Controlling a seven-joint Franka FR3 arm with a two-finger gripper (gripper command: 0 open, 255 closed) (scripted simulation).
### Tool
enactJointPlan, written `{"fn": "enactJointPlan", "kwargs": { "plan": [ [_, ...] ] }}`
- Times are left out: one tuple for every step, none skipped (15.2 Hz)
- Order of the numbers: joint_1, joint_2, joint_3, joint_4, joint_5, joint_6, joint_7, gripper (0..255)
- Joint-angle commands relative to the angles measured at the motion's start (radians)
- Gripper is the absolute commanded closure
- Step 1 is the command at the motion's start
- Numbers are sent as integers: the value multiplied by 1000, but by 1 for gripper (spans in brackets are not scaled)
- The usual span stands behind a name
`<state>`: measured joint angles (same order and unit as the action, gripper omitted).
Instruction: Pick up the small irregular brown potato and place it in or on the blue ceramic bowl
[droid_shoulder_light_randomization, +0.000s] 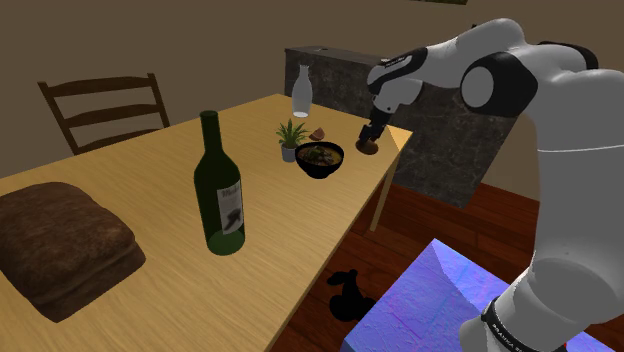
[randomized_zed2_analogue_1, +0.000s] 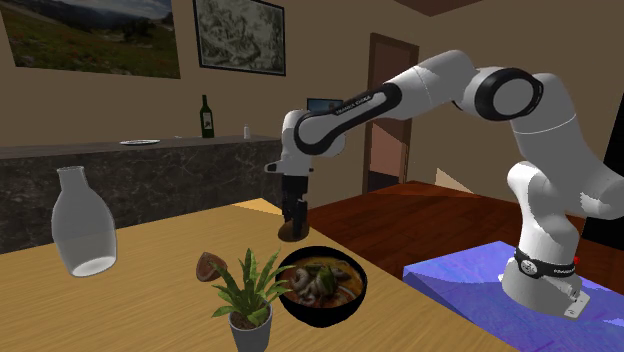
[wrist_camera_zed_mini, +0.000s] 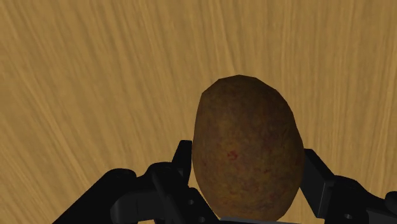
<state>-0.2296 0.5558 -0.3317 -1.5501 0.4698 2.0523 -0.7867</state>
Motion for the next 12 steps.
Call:
{"fn": "enactJointPlan", "kwargs": {
  "plan": [
    [1, -8, -3, 13, -6, -19, 8, 255],
    [1, -13, -4, 18, -9, -29, 12, 255],
    [2, -18, -6, 24, -12, -39, 16, 255],
    [2, -23, -7, 30, -15, -49, 20, 255],
    [2, -28, -9, 36, -18, -59, 24, 255],
    [2, -32, -10, 43, -21, -70, 28, 255],
    [2, -37, -11, 49, -24, -80, 31, 255],
    [2, -41, -13, 56, -27, -91, 35, 255],
    [2, -45, -14, 64, -30, -101, 39, 255],
    [2, -49, -15, 71, -32, -112, 43, 255],
    [2, -52, -16, 79, -35, -123, 46, 255],
    [1, -56, -17, 87, -37, -134, 50, 255]
  ]
}}
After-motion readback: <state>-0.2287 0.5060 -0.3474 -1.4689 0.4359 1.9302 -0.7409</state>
